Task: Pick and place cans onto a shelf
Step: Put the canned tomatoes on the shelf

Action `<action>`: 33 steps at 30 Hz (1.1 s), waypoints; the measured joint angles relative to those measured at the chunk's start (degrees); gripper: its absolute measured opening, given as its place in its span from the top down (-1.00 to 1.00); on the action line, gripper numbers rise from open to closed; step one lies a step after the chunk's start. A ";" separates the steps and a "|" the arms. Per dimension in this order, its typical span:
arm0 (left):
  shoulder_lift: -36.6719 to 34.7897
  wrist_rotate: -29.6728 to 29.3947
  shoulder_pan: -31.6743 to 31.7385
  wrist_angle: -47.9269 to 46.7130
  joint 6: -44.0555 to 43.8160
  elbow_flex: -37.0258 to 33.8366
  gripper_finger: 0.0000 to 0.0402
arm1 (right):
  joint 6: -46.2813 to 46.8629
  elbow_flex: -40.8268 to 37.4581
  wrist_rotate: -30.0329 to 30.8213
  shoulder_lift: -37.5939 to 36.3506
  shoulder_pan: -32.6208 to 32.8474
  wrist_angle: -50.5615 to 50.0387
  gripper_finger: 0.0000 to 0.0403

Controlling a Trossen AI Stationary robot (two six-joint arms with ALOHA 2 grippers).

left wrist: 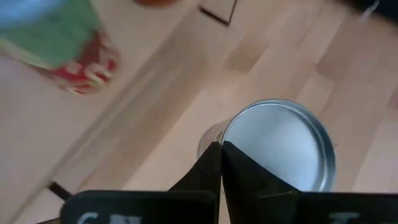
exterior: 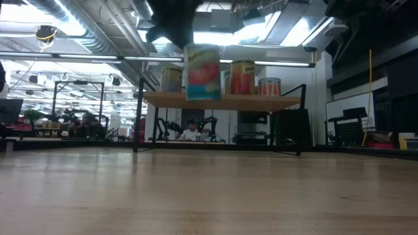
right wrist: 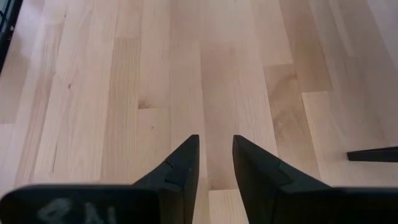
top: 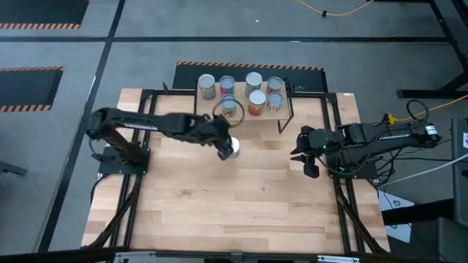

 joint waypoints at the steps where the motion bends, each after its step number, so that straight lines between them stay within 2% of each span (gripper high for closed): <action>1: -1.58 0.18 0.47 -0.50 0.03 0.00 1.00 | 0.00 0.00 0.00 0.01 0.00 0.00 0.50; 9: -13.76 0.93 4.01 -5.79 0.10 0.00 1.00 | -0.30 0.00 0.00 0.01 0.00 0.16 0.50; 18: -22.58 -4.39 9.76 -6.98 0.11 0.02 1.00 | -1.29 0.00 0.02 -0.01 0.00 0.52 0.50; 25: -23.51 -6.09 16.54 -7.54 0.05 0.02 1.00 | -1.30 0.00 0.01 0.01 0.00 0.66 0.50; 33: -20.54 -2.98 23.60 -7.75 -0.02 0.02 1.00 | -1.31 0.00 0.02 0.01 0.00 0.63 0.50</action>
